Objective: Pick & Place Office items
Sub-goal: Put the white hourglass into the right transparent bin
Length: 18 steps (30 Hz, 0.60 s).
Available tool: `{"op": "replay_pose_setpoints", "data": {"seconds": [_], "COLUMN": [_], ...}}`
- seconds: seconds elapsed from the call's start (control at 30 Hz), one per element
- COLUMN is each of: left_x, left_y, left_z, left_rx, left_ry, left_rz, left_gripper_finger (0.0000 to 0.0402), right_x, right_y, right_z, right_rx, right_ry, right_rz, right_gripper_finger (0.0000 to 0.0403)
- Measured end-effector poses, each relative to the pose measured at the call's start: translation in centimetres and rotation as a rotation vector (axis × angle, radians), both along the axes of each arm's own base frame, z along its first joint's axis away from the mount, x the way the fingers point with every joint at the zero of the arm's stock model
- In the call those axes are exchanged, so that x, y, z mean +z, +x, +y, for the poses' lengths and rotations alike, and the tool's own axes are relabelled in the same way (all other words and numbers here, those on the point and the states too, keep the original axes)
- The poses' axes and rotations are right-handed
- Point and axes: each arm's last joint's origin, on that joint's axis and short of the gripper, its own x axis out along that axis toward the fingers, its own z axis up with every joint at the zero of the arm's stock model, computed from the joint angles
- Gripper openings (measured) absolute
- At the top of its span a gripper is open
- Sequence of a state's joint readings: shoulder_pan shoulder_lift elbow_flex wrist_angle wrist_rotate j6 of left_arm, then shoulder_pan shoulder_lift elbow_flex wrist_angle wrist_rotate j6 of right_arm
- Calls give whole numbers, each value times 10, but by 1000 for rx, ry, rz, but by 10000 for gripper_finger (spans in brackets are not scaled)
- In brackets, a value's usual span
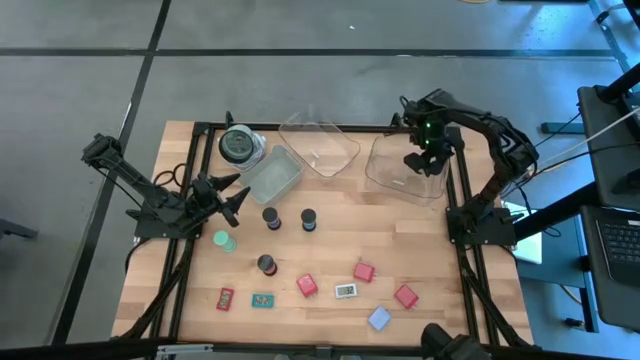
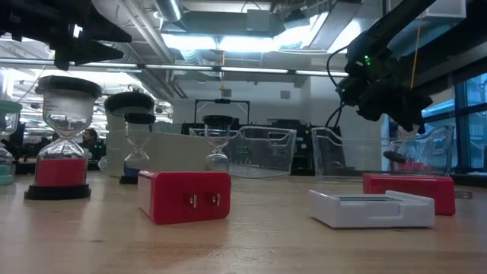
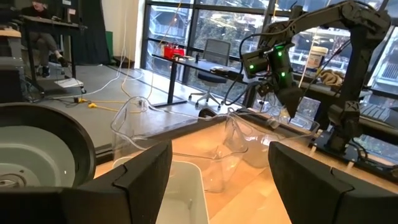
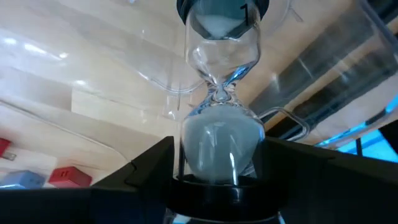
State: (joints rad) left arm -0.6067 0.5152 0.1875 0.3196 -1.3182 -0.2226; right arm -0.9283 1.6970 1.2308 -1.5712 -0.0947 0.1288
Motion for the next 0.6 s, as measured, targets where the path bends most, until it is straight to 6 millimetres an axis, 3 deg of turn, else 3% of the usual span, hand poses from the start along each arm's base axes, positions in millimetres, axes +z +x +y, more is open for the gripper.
{"op": "replay_pose_setpoints", "data": {"seconds": [0.6], "left_x": [-3], "left_y": [0], "left_z": [0], "left_rx": [-1], "left_ry": [20], "left_rz": [30], "left_gripper_finger": [264], "right_x": [-23], "right_y": [6], "right_z": [-9], "right_rx": [-20], "right_ry": [69], "right_rz": [68], "right_gripper_finger": [217]}}
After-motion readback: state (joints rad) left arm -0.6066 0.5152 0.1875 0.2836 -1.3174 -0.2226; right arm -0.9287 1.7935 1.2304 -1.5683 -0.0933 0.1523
